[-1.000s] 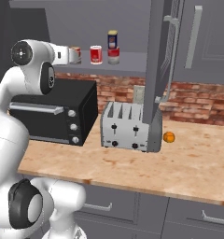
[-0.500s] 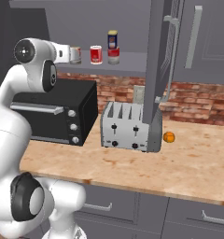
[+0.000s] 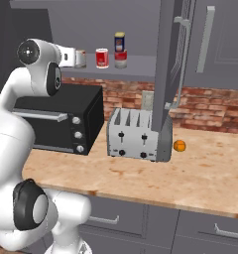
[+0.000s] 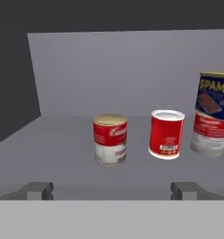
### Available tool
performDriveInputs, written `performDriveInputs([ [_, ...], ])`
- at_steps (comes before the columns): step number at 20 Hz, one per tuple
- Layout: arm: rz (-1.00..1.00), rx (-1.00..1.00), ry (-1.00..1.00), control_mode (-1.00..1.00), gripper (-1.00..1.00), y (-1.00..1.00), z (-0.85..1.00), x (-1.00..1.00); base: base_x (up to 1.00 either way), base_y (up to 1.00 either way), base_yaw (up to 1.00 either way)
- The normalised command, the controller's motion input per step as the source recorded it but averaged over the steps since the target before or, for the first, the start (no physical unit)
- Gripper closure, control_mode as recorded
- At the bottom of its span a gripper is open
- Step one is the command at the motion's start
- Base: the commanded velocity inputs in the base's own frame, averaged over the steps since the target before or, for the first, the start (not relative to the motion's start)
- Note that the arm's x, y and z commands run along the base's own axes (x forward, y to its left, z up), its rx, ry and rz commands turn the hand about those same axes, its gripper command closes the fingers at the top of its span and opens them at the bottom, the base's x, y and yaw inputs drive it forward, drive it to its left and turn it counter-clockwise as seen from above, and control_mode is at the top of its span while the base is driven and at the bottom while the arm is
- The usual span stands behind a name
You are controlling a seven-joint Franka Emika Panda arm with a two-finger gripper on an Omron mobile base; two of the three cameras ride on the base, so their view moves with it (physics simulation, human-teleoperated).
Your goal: Stack two cans on top of the other two cans in the cabinet.
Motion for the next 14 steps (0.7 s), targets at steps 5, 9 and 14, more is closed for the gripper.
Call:
performDriveInputs([
  [5,0.0,0.0,0.01,-1.0,-1.0,0.0,-0.12,0.01,0.0,0.0,0.0],
  [9,0.0,0.0,0.02,-1.0,-1.0,0.05,-0.03,0.21,0.0,0.0,0.0],
  [14,0.0,0.0,0.02,-1.0,-1.0,0.1,0.0,0.31,0.0,0.0,0.0],
])
